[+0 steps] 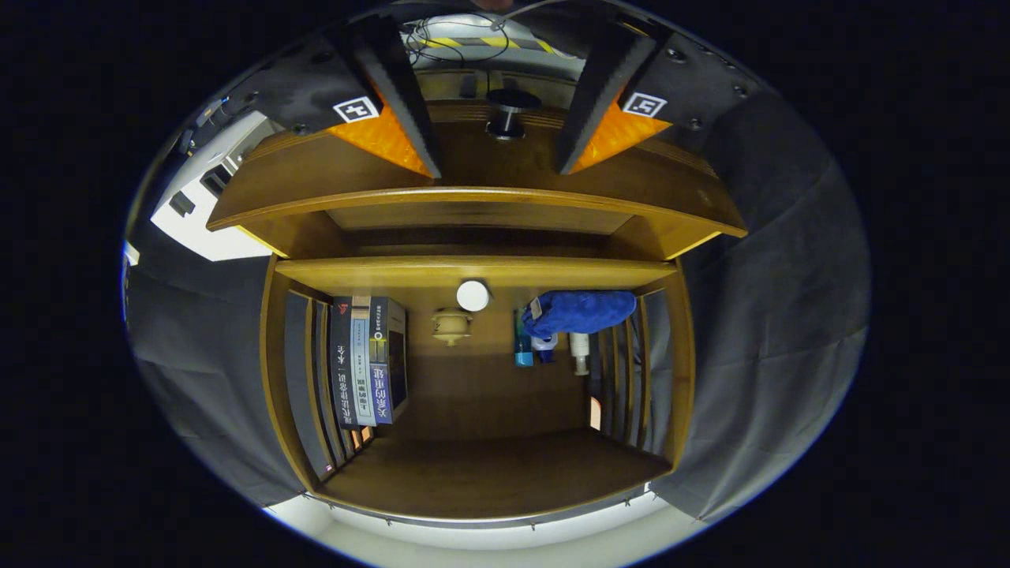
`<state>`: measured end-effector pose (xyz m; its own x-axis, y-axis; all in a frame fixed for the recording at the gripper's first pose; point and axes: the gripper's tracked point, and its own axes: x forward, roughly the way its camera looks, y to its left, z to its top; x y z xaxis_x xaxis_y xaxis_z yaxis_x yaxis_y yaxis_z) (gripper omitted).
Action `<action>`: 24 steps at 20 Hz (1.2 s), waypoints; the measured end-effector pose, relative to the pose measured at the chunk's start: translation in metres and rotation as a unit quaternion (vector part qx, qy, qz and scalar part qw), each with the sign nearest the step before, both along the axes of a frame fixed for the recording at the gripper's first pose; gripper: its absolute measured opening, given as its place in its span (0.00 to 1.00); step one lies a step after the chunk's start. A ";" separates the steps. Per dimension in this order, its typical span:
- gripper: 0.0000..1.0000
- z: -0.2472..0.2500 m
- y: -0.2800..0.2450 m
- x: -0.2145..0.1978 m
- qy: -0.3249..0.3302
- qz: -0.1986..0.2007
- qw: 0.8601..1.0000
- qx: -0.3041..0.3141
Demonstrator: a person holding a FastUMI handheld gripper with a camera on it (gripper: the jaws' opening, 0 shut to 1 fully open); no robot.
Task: Pull open the drawer, take out the items inside it, and place them on the countertop above the cabinet.
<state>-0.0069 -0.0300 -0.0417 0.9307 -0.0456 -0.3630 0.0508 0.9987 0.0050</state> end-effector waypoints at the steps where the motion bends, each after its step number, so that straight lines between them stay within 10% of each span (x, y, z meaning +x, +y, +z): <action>1: 0.96 -0.002 -0.001 0.006 -0.001 0.000 1.000 -0.003; 14: 0.96 -0.012 -0.019 0.103 -0.012 -0.051 0.999 -0.010; 24: 0.98 -0.011 -0.013 0.090 -0.017 -0.039 0.999 -0.025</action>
